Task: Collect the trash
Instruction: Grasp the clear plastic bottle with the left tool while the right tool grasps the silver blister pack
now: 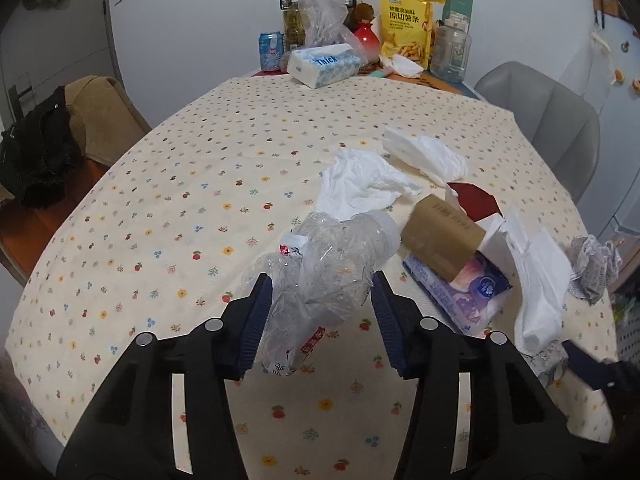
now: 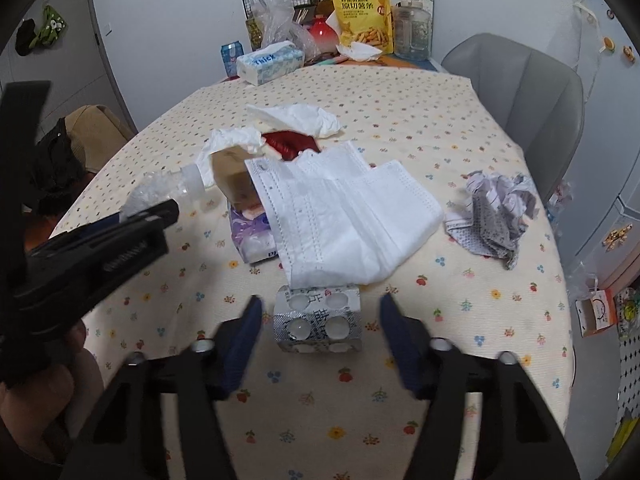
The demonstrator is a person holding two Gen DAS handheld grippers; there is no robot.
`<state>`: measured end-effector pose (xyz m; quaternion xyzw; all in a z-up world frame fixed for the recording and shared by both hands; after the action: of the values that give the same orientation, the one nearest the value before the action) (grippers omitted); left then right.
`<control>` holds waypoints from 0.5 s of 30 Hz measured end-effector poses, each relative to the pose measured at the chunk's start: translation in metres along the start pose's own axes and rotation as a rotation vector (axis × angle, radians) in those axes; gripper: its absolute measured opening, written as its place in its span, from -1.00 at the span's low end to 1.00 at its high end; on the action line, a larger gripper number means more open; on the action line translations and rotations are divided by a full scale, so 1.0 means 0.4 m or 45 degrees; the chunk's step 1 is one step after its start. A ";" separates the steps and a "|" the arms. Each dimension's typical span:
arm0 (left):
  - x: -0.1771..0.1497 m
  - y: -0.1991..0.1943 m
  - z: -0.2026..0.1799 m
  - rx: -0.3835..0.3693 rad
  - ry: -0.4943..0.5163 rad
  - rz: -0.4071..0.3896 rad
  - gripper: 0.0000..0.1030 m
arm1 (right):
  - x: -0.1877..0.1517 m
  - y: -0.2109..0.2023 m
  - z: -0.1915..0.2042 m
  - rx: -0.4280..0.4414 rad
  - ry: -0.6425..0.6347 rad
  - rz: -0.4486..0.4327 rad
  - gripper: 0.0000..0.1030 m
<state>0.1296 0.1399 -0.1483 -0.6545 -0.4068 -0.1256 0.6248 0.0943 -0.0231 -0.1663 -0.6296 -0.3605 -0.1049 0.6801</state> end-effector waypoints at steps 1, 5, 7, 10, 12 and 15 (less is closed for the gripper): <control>0.003 -0.007 0.004 0.003 -0.003 -0.012 -0.05 | -0.002 0.002 0.001 0.017 0.009 0.009 -0.22; 0.013 -0.028 0.010 -0.008 -0.025 -0.036 -0.10 | 0.004 -0.022 0.013 0.029 -0.014 -0.016 -0.22; 0.018 -0.039 0.011 -0.016 -0.032 -0.050 -0.11 | 0.010 -0.040 0.015 0.029 -0.023 -0.035 -0.22; 0.026 -0.064 0.003 -0.033 -0.033 -0.076 -0.11 | 0.018 -0.068 0.009 0.026 -0.014 -0.064 -0.22; 0.032 -0.080 -0.004 -0.045 -0.031 -0.090 -0.11 | 0.023 -0.088 0.002 0.023 -0.006 -0.082 -0.22; 0.039 -0.110 -0.017 -0.060 -0.026 -0.121 -0.11 | 0.030 -0.114 -0.009 0.020 0.003 -0.109 -0.22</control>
<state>0.1118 0.1345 -0.1049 -0.6502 -0.4406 -0.1582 0.5983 0.0772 -0.0311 -0.1232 -0.6081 -0.3871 -0.1318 0.6804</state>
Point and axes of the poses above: each gripper's, at about its wrist camera, not at the fingertips, and y roughly the way its jaws point, z to its left, x to its top, the point moved 8 cm from there along y, roughly the way its jaws point, and after that the axes turned 15 degrees about -y, right-handed, at the moved point
